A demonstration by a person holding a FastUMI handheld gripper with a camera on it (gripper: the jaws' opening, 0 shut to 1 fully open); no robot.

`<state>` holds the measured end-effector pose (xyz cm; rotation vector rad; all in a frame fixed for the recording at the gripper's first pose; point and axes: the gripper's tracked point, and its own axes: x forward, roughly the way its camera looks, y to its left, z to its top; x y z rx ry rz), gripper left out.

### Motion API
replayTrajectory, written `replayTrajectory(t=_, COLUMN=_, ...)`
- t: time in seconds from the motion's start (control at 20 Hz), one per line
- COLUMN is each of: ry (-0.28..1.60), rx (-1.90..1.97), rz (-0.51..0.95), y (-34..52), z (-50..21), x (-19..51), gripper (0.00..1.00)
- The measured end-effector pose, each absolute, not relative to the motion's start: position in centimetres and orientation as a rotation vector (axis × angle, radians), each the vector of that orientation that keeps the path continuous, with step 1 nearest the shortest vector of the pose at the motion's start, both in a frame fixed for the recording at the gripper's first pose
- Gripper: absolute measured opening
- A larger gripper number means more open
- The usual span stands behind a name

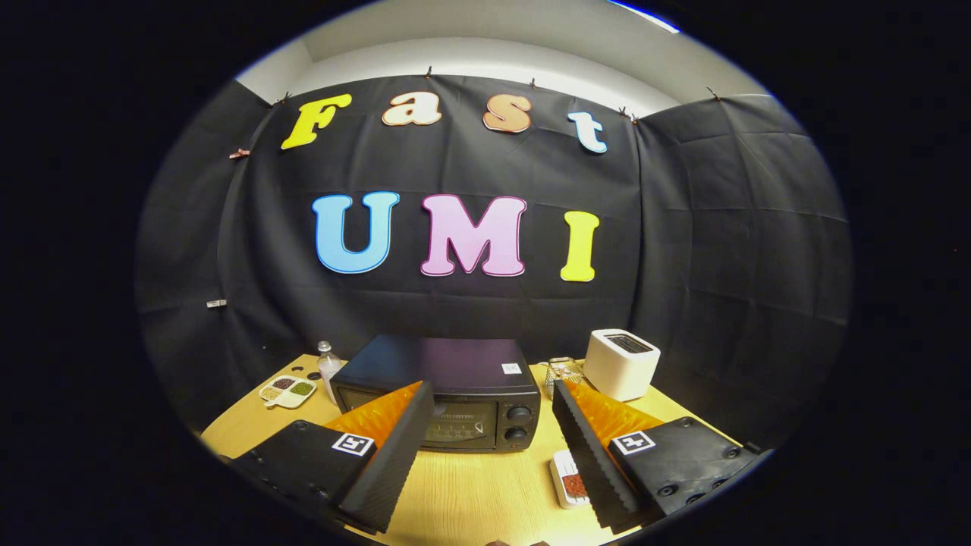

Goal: Open the toaster oven, put the food inside, and close the toaster oven door.

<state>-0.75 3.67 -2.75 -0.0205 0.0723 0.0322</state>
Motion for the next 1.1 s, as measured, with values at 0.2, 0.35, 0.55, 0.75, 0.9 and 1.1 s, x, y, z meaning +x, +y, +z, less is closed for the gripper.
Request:
replayTrajectory(t=0.2, ry=0.092, rx=-0.026, rz=0.047, y=4.9, z=-3.4, x=0.2, gripper=0.98)
replayTrajectory(t=0.35, ry=0.105, rx=-0.024, rz=0.054, y=5.9, z=-3.8, x=1.5, gripper=0.98)
replayTrajectory(t=0.55, ry=0.144, rx=-0.017, rz=0.060, y=7.2, z=-4.6, x=3.6, gripper=0.98)
replayTrajectory(t=0.75, ry=0.181, rx=-0.012, rz=0.052, y=8.5, z=-5.8, x=6.1, gripper=0.98)
replayTrajectory(t=0.9, ry=0.226, rx=0.003, rz=0.072, y=10.4, z=-7.7, x=8.1, gripper=0.98)
replayTrajectory(t=1.1, ry=0.246, rx=-0.016, rz=0.082, y=12.2, z=-9.6, x=10.9, gripper=0.98)
